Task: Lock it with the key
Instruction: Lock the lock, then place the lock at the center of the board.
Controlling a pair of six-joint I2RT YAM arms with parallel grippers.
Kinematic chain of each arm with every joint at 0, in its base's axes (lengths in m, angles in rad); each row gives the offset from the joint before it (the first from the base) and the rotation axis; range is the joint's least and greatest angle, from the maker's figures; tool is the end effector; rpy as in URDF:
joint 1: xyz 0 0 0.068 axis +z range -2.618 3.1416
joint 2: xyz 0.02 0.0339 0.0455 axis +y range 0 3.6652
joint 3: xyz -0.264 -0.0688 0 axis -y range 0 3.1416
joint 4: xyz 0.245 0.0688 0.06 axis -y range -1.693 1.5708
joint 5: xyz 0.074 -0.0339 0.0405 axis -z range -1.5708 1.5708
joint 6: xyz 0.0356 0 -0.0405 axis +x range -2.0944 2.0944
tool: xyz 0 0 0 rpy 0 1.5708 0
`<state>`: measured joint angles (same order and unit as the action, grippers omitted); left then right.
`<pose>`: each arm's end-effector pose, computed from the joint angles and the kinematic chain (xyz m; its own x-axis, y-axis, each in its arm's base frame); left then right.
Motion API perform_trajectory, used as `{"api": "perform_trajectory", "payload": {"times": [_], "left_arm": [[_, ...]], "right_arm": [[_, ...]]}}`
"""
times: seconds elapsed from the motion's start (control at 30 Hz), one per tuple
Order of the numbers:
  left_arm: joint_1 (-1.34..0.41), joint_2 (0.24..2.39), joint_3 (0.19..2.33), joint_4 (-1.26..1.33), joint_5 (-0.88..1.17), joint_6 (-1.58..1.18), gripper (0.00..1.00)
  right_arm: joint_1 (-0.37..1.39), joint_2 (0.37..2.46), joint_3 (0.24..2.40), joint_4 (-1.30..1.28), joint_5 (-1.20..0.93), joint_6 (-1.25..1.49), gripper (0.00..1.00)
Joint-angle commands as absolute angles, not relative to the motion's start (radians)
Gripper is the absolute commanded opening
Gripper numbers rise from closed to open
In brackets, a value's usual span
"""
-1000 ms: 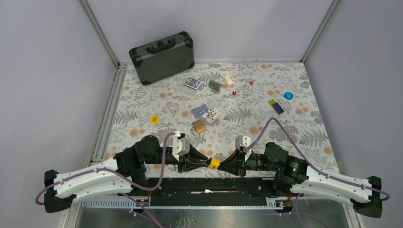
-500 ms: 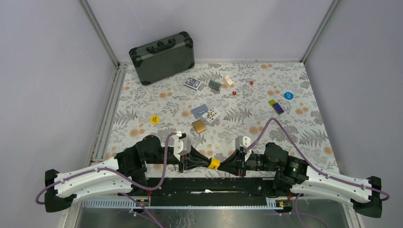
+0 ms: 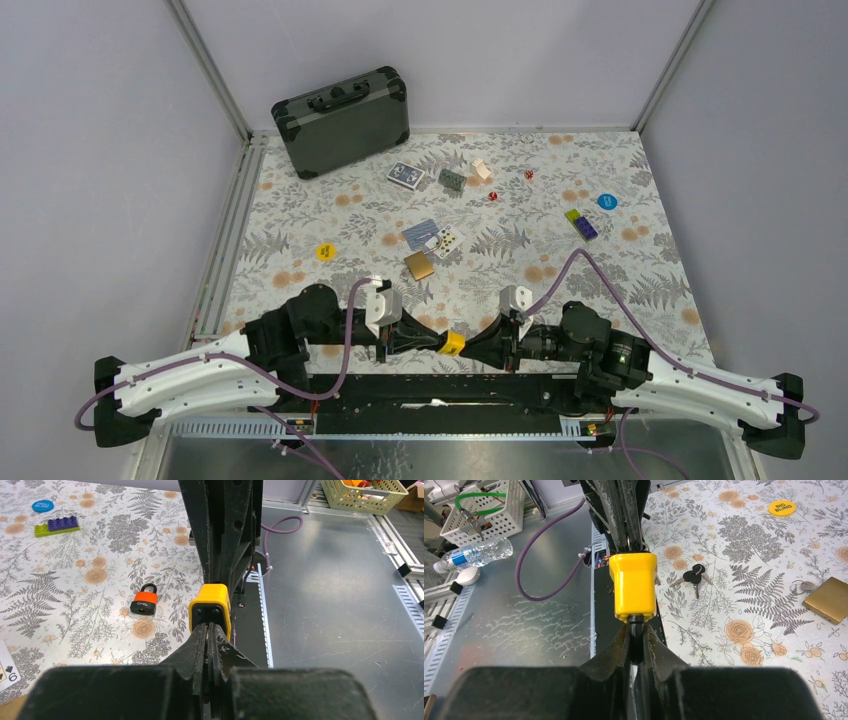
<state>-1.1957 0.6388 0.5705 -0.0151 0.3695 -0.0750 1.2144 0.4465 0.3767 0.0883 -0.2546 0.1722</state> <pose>0.0479 -0.1568 0.3051 -0.1053 0.0768 -0.9915 0.9944 0.0126 -0.1047 0.0401 0.1333 0.2723 -0.1641 0.0345 -0.9858 -0.9812 0.0972 0.1667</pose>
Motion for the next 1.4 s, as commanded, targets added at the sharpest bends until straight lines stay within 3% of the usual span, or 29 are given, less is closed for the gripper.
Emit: {"api": "perform_trajectory", "payload": {"times": [0.0, 0.77, 0.93, 1.13, 1.37], "left_arm": [[-1.195, 0.643, 0.606, -0.014, 0.369, -0.062, 0.00], [-1.193, 0.468, 0.611, -0.255, 0.156, 0.003, 0.00], [-1.193, 0.496, 0.567, -0.238, -0.061, -0.139, 0.00], [-1.179, 0.547, 0.549, -0.353, -0.526, -0.461, 0.00], [-1.107, 0.553, 0.440, -0.431, -0.638, -0.771, 0.00]], "right_arm": [[1.212, 0.428, 0.387, 0.170, -0.226, 0.174, 0.00], [1.212, 0.403, 0.399, 0.100, -0.148, 0.146, 0.00], [1.212, 0.469, 0.399, 0.092, -0.054, 0.194, 0.00], [1.212, 0.601, 0.421, 0.037, 0.116, 0.337, 0.00], [1.202, 0.848, 0.481, -0.069, 0.238, 0.489, 0.00]]}}
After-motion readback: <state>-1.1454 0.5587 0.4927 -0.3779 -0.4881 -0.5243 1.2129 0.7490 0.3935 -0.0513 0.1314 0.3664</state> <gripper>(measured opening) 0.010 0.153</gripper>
